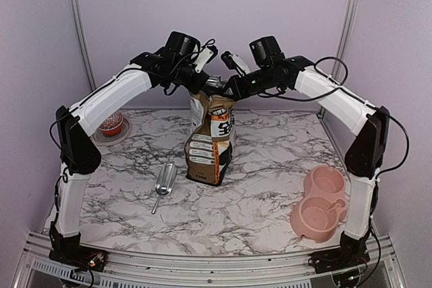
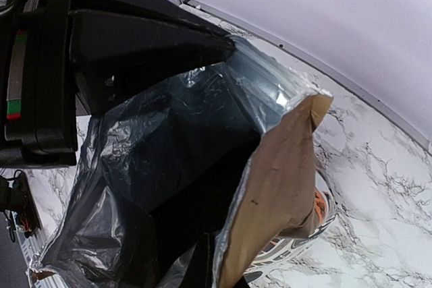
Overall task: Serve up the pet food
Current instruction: Adjust the pet food bag at the center of the board.
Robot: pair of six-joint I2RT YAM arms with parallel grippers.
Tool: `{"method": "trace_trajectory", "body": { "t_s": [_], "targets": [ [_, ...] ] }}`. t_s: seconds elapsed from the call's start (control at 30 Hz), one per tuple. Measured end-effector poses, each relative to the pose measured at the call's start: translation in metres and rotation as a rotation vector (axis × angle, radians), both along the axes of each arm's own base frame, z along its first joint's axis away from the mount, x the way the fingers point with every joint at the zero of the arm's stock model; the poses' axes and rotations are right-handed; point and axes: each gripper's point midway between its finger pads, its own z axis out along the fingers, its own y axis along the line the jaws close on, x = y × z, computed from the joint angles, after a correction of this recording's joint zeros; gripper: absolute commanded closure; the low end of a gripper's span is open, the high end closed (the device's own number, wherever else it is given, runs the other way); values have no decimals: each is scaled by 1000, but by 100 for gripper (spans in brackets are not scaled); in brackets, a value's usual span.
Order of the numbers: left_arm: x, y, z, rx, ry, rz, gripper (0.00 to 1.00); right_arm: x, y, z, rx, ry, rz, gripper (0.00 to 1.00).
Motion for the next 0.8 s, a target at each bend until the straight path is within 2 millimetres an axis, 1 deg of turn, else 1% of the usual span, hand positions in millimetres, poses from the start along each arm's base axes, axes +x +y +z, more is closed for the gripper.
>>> {"method": "trace_trajectory", "body": {
  "t_s": [0.03, 0.07, 0.13, 0.23, 0.33, 0.4, 0.47, 0.57, 0.63, 0.73, 0.8],
  "targets": [
    [0, 0, 1, 8, -9, 15, 93, 0, 0, 0, 1, 2, 0, 100],
    [0, 0, 1, 15, -15, 27, 85, 0, 0, 0, 2, 4, 0, 100],
    [0, 1, 2, 29, -37, 58, 66, 0, 0, -1, 3, 9, -4, 100],
    [1, 7, 18, -13, -87, 138, 45, 0, -1, -1, 7, 18, -12, 100],
    [-6, 16, 35, -67, -95, 187, 35, 1, -1, -1, 8, 22, -18, 100],
    [-13, 21, 49, -127, -84, 207, 32, 1, -1, -1, 8, 23, -19, 100],
    [-23, 24, 59, -195, -51, 217, 32, 1, -1, -1, 9, 23, -20, 100],
    [-35, 25, 63, -284, 26, 228, 32, 1, -1, -1, 10, 24, -21, 100],
    [-41, 24, 59, -328, 87, 241, 32, 1, -1, -1, 11, 24, -21, 100],
    [-49, 25, 46, -357, 170, 268, 32, 2, 0, -2, 16, 20, -18, 100],
    [-53, 26, 38, -371, 220, 282, 34, 2, 1, -3, 22, 14, -16, 100]
  ]
}}
